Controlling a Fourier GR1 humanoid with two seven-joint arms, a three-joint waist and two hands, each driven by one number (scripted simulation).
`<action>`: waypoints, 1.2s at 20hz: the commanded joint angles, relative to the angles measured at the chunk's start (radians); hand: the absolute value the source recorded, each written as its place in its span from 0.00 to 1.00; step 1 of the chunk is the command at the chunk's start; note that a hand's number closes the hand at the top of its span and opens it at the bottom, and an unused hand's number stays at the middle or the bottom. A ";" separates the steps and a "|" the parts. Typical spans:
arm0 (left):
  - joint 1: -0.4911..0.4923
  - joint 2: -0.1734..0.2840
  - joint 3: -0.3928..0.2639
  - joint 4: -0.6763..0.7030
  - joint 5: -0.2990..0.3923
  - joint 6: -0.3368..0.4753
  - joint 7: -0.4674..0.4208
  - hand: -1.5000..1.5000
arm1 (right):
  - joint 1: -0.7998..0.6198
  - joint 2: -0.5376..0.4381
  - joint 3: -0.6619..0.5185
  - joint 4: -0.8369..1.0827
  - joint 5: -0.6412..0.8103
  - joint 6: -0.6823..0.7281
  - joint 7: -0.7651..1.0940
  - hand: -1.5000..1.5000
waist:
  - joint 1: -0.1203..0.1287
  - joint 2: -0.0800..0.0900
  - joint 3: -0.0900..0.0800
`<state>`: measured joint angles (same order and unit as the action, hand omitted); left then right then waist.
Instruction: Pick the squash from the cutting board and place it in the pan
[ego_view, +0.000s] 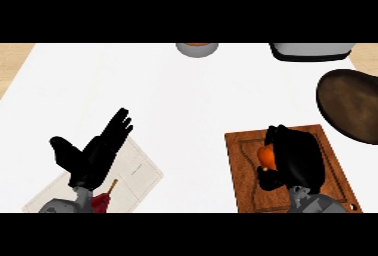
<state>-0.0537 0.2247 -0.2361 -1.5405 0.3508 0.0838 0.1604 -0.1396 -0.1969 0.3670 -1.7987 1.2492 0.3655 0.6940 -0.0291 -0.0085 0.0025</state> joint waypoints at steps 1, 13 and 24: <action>0.015 -0.002 -0.022 -0.042 -0.017 0.015 0.025 0.50 | 0.040 0.011 -0.028 -0.173 0.018 -0.185 -0.009 1.00 | 0.004 -0.003 0.000; 0.003 -0.025 -0.006 -0.017 -0.023 -0.006 0.013 0.50 | 0.166 0.050 -0.389 -0.215 -0.438 -0.483 -0.264 1.00 | 0.026 0.009 -0.001; -0.029 -0.040 0.003 0.015 -0.045 -0.055 0.027 0.50 | -0.091 -0.152 -0.662 0.373 -0.482 -0.634 -0.578 1.00 | 0.041 0.013 -0.002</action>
<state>-0.0801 0.2021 -0.2160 -1.5440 0.3234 0.0396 0.1949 -0.1168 -0.2764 -0.2031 -1.6225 0.7923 -0.2192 0.2075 0.0054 0.0030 0.0011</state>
